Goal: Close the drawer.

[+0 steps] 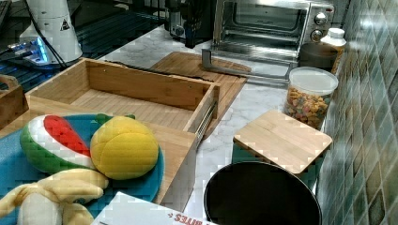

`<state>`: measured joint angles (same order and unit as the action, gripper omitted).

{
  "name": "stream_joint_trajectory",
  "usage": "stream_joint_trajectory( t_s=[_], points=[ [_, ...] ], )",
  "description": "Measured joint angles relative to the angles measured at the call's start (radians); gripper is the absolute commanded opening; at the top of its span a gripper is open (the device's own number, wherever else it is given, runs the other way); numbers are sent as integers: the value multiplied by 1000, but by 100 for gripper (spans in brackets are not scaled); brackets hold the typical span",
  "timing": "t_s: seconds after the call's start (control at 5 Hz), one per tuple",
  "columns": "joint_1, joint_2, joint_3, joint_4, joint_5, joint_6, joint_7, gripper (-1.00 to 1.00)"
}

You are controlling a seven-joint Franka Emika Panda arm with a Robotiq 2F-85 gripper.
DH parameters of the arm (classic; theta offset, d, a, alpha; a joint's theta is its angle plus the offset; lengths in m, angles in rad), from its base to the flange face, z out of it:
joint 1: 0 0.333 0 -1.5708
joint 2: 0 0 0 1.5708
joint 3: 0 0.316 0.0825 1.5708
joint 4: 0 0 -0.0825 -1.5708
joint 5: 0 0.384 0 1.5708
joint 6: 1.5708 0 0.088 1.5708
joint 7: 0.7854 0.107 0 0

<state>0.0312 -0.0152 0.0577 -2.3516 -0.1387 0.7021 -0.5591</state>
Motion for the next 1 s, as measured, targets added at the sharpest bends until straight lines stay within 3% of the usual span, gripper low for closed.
stream_joint_trajectory(
  t_s=[0.2,0.6,1.0],
  points=[
    [26,15,20,-74,-113,146,0,-100],
    [9,73,18,-102,-121,139,0,-100],
    [-6,66,-37,-148,-189,271,-84,-100]
  ],
)
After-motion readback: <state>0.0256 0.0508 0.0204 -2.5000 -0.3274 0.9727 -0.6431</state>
